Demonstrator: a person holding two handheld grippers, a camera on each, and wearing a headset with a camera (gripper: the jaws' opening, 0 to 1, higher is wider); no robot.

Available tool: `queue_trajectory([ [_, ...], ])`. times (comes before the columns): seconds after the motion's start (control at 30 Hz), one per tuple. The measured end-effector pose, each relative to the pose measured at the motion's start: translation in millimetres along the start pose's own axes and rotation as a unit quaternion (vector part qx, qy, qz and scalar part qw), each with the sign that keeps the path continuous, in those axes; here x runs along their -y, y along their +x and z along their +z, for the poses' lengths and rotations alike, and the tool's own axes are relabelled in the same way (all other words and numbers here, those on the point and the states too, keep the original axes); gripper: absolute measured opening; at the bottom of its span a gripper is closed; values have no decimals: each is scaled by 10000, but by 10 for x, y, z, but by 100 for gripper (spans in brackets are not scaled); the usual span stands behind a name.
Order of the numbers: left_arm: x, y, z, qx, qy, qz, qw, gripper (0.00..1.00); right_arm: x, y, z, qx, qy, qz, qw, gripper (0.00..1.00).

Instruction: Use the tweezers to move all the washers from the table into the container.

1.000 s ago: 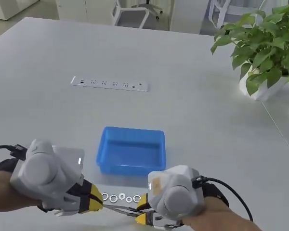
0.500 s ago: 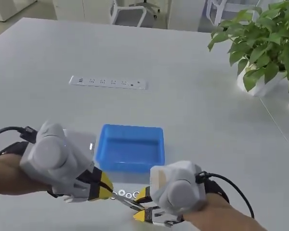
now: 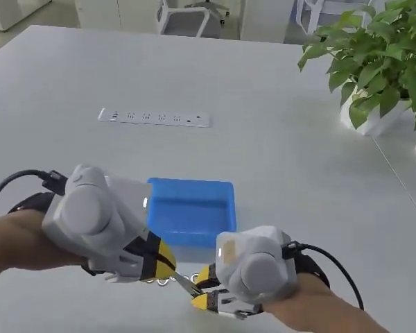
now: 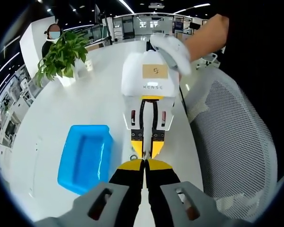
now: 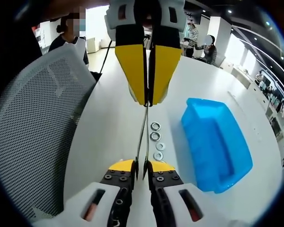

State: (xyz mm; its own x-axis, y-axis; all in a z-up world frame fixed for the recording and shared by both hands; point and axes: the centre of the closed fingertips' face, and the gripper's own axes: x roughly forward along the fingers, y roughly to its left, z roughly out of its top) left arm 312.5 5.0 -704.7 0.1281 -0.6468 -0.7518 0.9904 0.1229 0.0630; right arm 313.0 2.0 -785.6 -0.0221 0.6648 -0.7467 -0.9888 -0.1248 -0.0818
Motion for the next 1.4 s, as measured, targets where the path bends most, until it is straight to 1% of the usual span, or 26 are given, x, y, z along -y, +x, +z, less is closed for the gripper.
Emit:
queue_trajectory([
  [0.1,2,-5,51,36,59,-7,10000,5,10,-10,18,24,20,-26,10000,13],
  [0.27,-6,-27,154,122,180,-16,9998,5,28,-13,96,154,117,-87,9998,13],
  [0.43,5,-2,207,138,268,-72,9995,5,16,16,149,241,168,-92,9995,13],
  [0.57,26,47,228,165,290,-130,9994,5,-4,37,148,254,193,-75,9995,13],
  [0.6,30,53,247,225,294,-142,9992,5,-8,37,144,252,192,-75,9995,13],
  [0.7,32,56,254,285,285,-157,9991,5,-9,25,134,271,220,-83,9994,13],
  [0.77,30,61,263,335,371,-153,9986,5,-10,22,132,268,224,-85,9994,13],
  [0.9,33,61,266,373,367,-165,9985,6,-11,22,132,264,220,-80,9994,12],
  [0.97,37,68,248,359,352,-187,9986,6,-13,23,134,269,214,-79,9994,12],
  [1.03,40,83,208,301,364,-195,9987,6,-14,26,137,274,222,-80,9993,12],
  [1.17,58,114,161,306,300,-237,9988,6,-17,25,140,292,239,-83,9993,12],
  [1.2,62,114,174,348,284,-246,9987,6,-20,26,138,287,232,-78,9993,12],
  [1.27,57,115,173,354,282,-235,9987,6,-18,24,139,290,228,-89,9993,12],
  [1.4,51,112,169,306,293,-250,9988,5,-14,24,141,299,220,-102,9993,13],
])
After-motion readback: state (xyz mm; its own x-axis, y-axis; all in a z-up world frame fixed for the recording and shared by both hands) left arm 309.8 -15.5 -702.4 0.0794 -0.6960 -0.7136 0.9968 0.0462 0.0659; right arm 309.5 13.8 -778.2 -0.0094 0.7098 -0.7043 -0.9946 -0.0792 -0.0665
